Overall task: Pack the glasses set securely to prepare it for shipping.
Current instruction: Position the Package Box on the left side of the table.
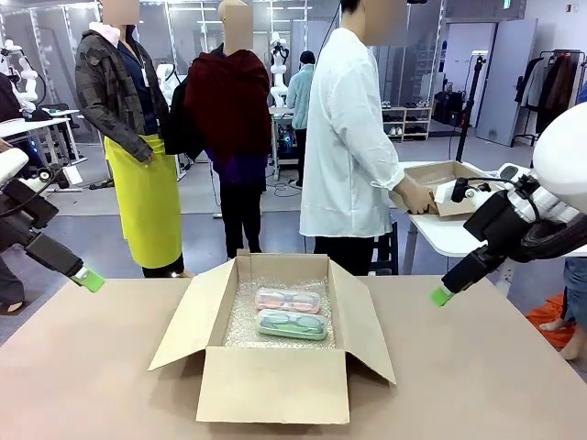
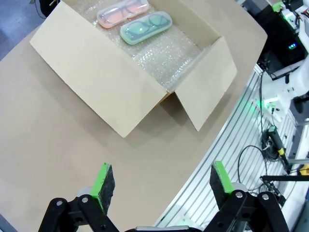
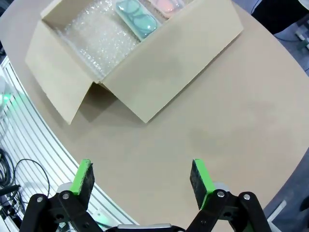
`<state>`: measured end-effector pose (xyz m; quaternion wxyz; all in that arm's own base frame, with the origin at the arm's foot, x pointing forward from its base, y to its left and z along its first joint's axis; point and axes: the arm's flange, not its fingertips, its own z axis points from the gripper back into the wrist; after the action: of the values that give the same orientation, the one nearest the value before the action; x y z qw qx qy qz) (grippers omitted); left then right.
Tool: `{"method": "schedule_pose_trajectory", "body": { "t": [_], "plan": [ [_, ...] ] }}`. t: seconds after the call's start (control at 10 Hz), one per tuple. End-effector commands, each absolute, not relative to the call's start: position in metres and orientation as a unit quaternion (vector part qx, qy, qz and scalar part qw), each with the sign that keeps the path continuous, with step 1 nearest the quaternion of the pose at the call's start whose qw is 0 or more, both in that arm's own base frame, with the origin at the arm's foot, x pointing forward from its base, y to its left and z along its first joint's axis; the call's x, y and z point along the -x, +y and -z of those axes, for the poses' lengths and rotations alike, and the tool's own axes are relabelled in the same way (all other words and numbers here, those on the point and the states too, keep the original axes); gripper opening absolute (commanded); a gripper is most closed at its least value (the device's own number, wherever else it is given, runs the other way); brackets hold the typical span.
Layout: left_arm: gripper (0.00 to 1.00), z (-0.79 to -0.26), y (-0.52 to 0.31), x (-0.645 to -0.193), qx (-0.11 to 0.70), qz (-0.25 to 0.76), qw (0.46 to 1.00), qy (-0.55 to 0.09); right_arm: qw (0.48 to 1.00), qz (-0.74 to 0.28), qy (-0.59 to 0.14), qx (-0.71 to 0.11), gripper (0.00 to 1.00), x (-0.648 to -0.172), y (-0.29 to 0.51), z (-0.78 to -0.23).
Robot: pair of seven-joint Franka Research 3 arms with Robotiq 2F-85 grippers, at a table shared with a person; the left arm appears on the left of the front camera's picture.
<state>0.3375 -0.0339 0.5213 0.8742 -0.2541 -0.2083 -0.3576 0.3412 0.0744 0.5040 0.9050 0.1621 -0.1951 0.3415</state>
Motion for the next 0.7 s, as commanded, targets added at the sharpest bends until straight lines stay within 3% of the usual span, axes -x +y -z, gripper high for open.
{"method": "schedule_pose_trajectory", "body": {
  "t": [0.0, 0.4, 0.6],
  "plan": [
    [1.00, -0.534, -0.024, -0.355, 0.223, 0.312, 0.890, -0.245, 0.907, -0.340, -0.190, -0.160, 1.00, -0.341, 0.073, -0.505],
    [1.00, -0.477, 0.028, -0.414, 0.377, 0.203, 0.884, -0.187, 0.907, -0.340, -0.190, -0.160, 1.00, -0.341, 0.073, -0.505],
    [1.00, -0.428, 0.041, -0.447, 0.488, 0.148, 0.845, -0.164, 0.907, -0.340, -0.190, -0.160, 1.00, -0.341, 0.073, -0.505]
  ]
}}
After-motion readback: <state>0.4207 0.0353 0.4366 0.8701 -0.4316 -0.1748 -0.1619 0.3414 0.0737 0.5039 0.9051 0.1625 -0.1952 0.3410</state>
